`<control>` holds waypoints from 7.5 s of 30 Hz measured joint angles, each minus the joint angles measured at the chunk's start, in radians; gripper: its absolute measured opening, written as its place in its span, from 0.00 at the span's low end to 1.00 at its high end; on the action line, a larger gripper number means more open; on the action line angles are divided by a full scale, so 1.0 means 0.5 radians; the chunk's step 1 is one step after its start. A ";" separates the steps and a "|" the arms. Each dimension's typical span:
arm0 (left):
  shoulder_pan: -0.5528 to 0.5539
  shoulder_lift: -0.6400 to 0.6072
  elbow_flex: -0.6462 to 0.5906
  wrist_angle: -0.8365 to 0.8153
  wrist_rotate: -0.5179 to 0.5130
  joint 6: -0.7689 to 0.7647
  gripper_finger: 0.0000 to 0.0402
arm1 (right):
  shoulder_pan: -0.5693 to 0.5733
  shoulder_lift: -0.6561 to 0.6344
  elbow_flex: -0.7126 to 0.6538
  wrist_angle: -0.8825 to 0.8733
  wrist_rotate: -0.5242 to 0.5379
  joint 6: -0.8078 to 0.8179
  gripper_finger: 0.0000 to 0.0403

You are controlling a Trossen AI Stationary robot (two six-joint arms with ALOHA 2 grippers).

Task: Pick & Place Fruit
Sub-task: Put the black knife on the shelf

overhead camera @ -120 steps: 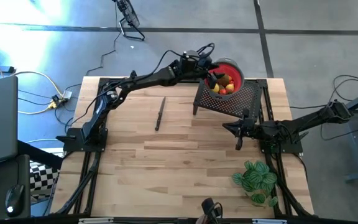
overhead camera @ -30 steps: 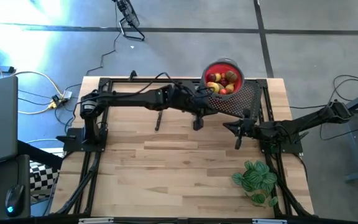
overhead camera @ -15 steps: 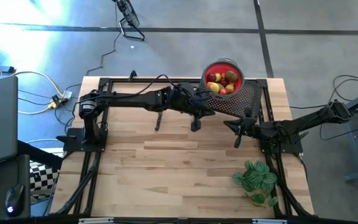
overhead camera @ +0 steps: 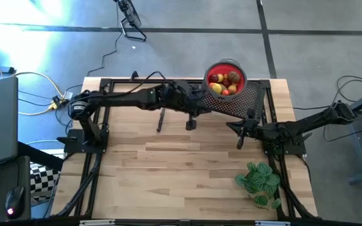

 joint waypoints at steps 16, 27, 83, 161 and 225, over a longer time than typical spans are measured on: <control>-0.067 -0.037 -0.368 0.419 0.009 -0.189 0.00 | 0.000 0.000 0.000 -0.013 -0.016 -0.001 0.01; -0.068 -0.029 -0.368 0.413 0.008 -0.189 0.00 | 0.000 0.000 0.000 -0.013 -0.017 -0.006 0.01; -0.028 -0.825 -1.537 1.142 0.057 -0.043 0.00 | 0.000 0.000 0.001 -0.009 -0.002 0.002 0.01; -0.029 -0.846 -1.555 0.937 0.058 -0.185 0.00 | 0.000 -0.001 0.001 0.004 -0.017 -0.104 0.01; -0.028 -0.826 -1.554 0.565 -0.550 -1.071 0.72 | 0.000 -0.001 0.001 0.040 -0.018 -0.105 0.01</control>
